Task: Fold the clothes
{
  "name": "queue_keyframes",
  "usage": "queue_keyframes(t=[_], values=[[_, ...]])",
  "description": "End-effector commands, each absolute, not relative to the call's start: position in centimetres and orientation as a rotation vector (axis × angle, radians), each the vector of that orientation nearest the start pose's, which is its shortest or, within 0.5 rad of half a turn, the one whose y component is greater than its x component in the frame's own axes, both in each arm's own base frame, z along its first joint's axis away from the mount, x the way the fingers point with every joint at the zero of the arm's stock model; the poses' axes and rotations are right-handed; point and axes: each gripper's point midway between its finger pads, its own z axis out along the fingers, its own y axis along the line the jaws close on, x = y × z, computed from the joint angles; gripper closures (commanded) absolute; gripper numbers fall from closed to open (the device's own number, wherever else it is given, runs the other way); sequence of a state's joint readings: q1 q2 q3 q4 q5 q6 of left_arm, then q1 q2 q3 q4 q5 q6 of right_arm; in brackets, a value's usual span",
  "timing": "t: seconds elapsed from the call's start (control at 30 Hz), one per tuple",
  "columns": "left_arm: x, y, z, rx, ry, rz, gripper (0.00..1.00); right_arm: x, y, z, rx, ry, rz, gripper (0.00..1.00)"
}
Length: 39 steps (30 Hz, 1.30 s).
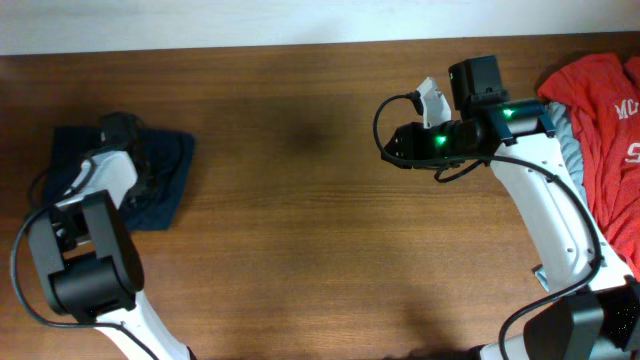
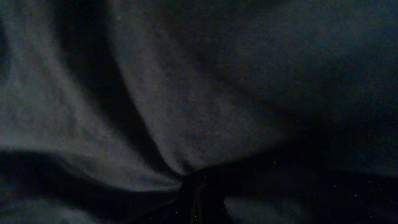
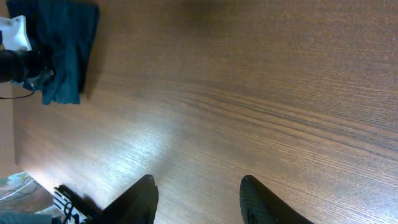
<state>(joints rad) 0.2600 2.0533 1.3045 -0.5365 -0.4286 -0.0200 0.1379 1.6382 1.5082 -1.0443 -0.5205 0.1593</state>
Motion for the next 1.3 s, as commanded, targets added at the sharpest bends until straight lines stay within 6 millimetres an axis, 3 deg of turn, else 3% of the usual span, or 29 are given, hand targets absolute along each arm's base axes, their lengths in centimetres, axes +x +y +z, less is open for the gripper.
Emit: queue_keyframes(t=[0.0,0.1,0.37,0.5,0.6,0.7,0.77,0.93,0.97,1.07,1.17,1.27], values=[[36.3,18.5,-3.7,-0.439,2.955,0.631,0.99,36.2,13.4,20.4,-0.088,2.707,0.802,0.52],[36.4,17.7,-4.1,-0.459,2.964,0.554,0.99,36.2,13.4,20.4,-0.088,2.707,0.802,0.52],[35.9,15.6,-4.5,-0.741,2.948,0.361,0.99,36.1,13.4,20.3,-0.088,2.712,0.802,0.52],[35.7,15.5,-3.2,-0.774,2.966,0.361,1.00,36.1,13.4,20.3,-0.093,2.710,0.801,0.52],[36.1,15.5,-1.2,-0.785,2.959,0.355,0.99,36.1,13.4,20.3,-0.103,2.708,0.798,0.52],[36.8,15.7,2.3,-0.802,2.913,0.341,0.98,36.1,13.4,20.3,-0.103,2.708,0.798,0.52],[37.4,15.8,5.0,-0.797,2.864,0.340,0.91,36.2,13.4,20.4,-0.109,2.704,0.797,0.52],[38.7,16.3,13.7,-0.776,2.672,0.336,0.75,36.2,13.3,20.3,-0.153,2.698,0.782,0.52],[38.8,16.4,16.3,-0.768,2.611,0.333,0.69,36.2,13.3,20.3,-0.154,2.699,0.781,0.52],[38.0,16.1,22.0,-0.749,2.496,0.322,0.64,36.2,13.3,20.3,-0.187,2.692,0.768,0.49],[36.6,13.9,27.5,-0.597,2.429,0.267,0.64,36.7,12.5,20.7,-0.220,2.667,0.729,0.48],[35.1,11.0,31.1,-0.389,2.395,0.195,0.64,37.7,11.2,22.4,-0.184,2.619,0.710,0.48]])
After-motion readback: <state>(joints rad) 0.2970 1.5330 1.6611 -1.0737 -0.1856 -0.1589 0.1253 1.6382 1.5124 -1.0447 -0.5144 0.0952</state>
